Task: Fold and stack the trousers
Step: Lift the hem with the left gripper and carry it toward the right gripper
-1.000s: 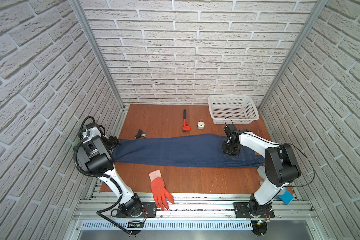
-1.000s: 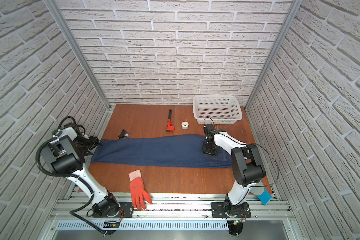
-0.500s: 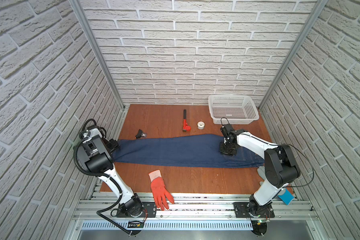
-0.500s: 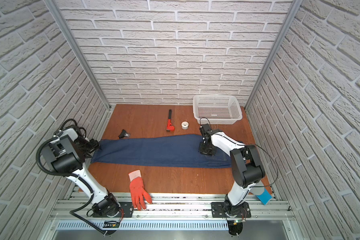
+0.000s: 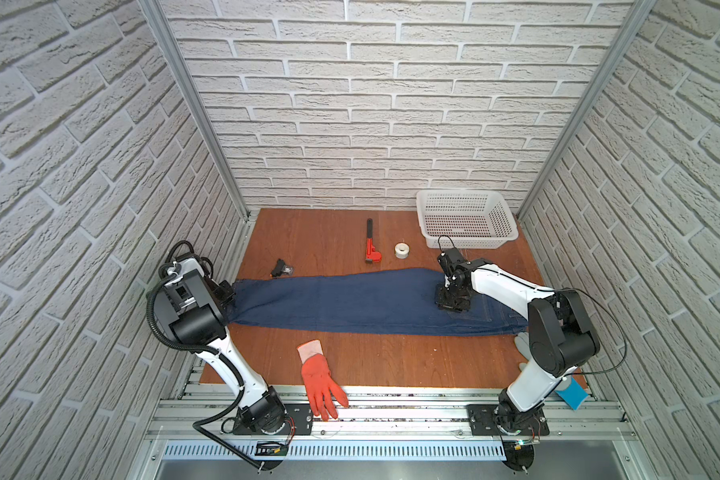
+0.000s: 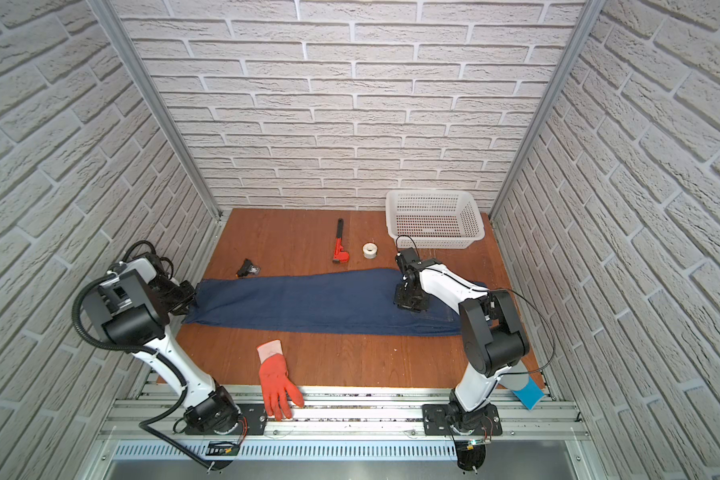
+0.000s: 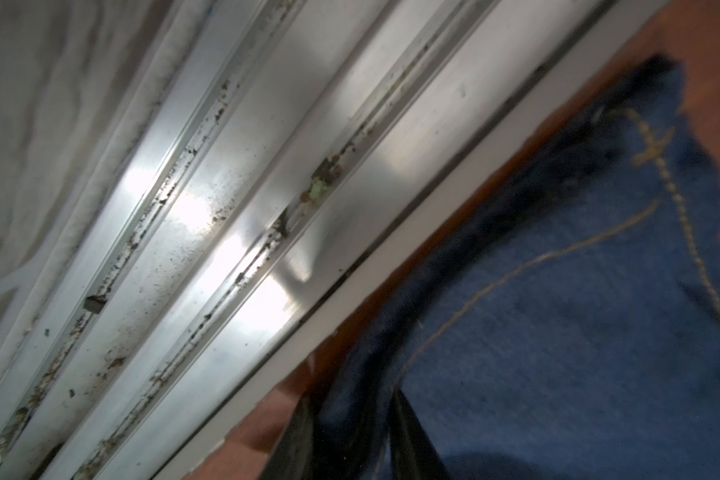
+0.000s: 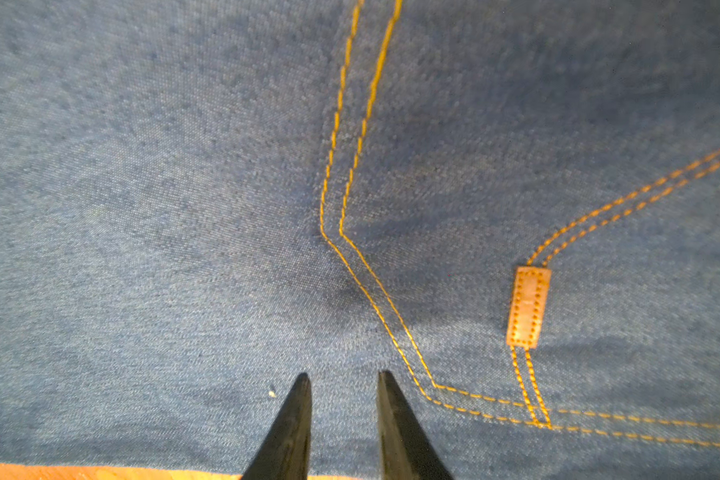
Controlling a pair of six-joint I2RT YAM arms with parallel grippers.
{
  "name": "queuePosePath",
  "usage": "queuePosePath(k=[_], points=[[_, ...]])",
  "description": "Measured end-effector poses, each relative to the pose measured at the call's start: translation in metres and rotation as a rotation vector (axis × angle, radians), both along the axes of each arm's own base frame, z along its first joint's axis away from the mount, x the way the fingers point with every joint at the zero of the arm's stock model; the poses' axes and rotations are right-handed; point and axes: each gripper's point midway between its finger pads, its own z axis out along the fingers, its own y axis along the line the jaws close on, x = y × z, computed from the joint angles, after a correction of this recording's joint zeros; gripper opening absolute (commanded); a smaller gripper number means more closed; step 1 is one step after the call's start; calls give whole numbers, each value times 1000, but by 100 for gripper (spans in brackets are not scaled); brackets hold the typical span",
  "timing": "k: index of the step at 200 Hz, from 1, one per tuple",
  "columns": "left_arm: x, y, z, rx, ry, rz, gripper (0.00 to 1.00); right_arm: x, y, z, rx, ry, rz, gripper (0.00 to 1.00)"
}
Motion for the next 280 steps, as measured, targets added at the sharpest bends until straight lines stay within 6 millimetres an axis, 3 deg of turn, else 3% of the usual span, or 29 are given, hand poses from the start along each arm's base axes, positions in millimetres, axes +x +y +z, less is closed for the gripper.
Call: queuePosePath(k=[35,62,81,123,147,209,280], points=[[-1,-2,3,1,-6,0,6,0,1,0,1,0,3,29],[0,-5,20,14,-57,2,0,-1,3,0,4,1,6,29],[3,-9,46,34,-139,3,0,-1,6,1,8,0,15,29],[18,-23,122,116,-367,-23,0,3,21,7,30,-22,33,29],[20,-23,149,161,-443,-29,0,4,28,7,38,-30,43,29],[21,-7,160,258,-476,-9,0,6,45,-16,29,17,55,28],[7,15,195,382,-539,59,0,17,94,-23,69,-1,107,25]])
